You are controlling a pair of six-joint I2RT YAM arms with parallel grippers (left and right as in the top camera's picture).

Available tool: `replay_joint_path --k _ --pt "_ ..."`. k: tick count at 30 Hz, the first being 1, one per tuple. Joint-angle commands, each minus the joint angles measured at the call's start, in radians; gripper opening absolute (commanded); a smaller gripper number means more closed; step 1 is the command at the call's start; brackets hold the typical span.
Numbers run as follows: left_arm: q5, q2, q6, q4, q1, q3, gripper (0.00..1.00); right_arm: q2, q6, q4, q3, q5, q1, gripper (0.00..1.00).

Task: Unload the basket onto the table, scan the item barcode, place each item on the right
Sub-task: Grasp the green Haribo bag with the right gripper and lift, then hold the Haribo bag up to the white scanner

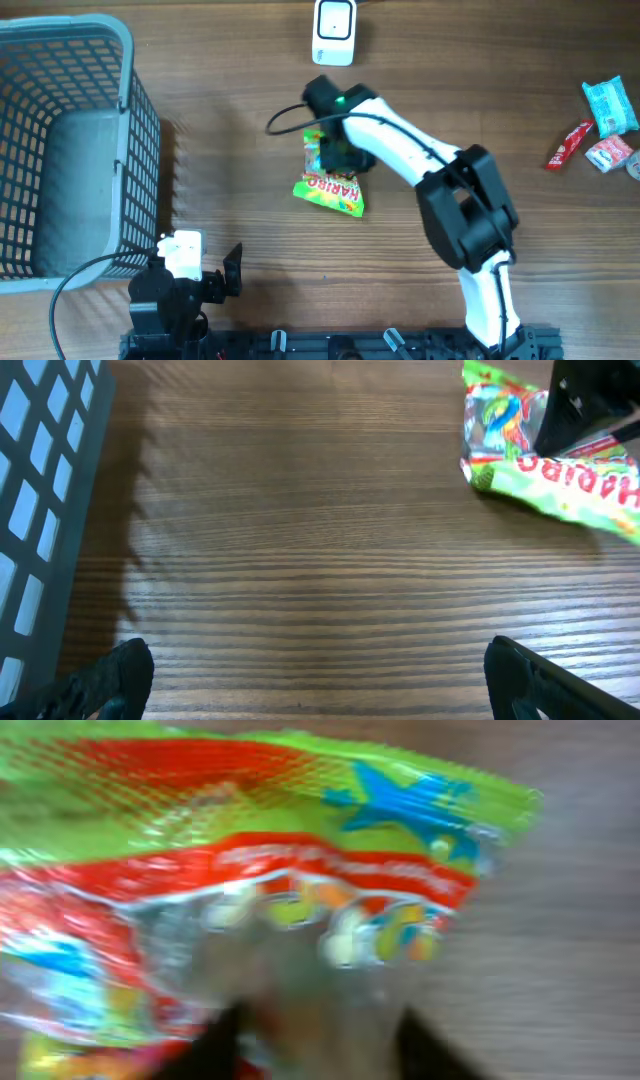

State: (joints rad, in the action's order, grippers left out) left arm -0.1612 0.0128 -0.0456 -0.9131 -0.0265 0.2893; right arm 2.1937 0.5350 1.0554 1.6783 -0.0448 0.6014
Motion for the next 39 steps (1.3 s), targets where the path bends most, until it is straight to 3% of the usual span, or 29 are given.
replay_joint_path --k 1,4,7,13,19,20,22,23,24,25,26,29,35,36,38,39 --pt "0.002 -0.007 0.009 0.002 -0.005 0.001 1.00 -0.117 -0.037 0.000 -0.008 -0.052 0.022 1.00" --pt "0.002 -0.007 0.009 0.002 -0.005 0.001 1.00 -0.178 -0.002 -0.008 -0.008 0.035 0.038 1.00" --pt "0.002 -0.007 0.009 0.002 -0.005 0.001 1.00 -0.128 0.086 -0.068 -0.020 0.034 0.080 1.00" --pt "0.002 -0.007 0.009 0.002 -0.005 0.001 1.00 0.026 0.360 -0.051 -0.020 -0.186 0.126 1.00" --pt "0.002 -0.007 0.009 0.002 -0.005 0.001 1.00 0.038 0.378 -0.046 -0.020 -0.225 0.124 0.98" --pt "0.002 -0.007 0.009 0.002 -0.005 0.001 1.00 0.049 0.357 -0.045 -0.023 -0.225 0.124 0.95" --pt "0.002 -0.007 0.009 0.002 -0.005 0.001 1.00 0.076 0.355 -0.043 -0.039 -0.208 0.124 0.75" --pt "0.002 -0.007 0.009 0.002 -0.005 0.001 1.00 0.094 0.354 -0.044 -0.048 -0.174 0.124 0.62" --pt "0.002 -0.007 0.009 0.002 -0.005 0.001 1.00 0.106 0.351 -0.045 -0.049 -0.122 0.124 0.41" --pt "0.002 -0.007 0.009 0.002 -0.005 0.001 1.00 0.106 0.351 -0.048 -0.049 -0.090 0.124 0.04" --pt "0.002 -0.007 0.009 0.002 -0.005 0.001 1.00 0.102 0.350 -0.051 -0.046 -0.067 0.124 0.05" --pt "0.002 -0.007 0.009 0.002 -0.005 0.001 1.00 0.059 0.197 -0.055 0.011 0.033 0.109 0.04" --pt "0.002 -0.007 0.009 0.002 -0.005 0.001 1.00 -0.222 -0.162 -0.058 0.055 0.548 -0.029 0.04" --pt "0.002 -0.007 0.009 0.002 -0.005 0.001 1.00 -0.243 -0.251 -0.050 0.055 0.716 -0.064 0.04" --pt "0.002 -0.007 0.009 0.002 -0.005 0.001 1.00 -0.249 -0.616 -0.013 0.048 1.138 -0.131 0.04" --pt "0.002 -0.007 0.009 0.002 -0.005 0.001 1.00 -0.249 -0.722 -0.006 0.039 1.185 -0.143 0.05"
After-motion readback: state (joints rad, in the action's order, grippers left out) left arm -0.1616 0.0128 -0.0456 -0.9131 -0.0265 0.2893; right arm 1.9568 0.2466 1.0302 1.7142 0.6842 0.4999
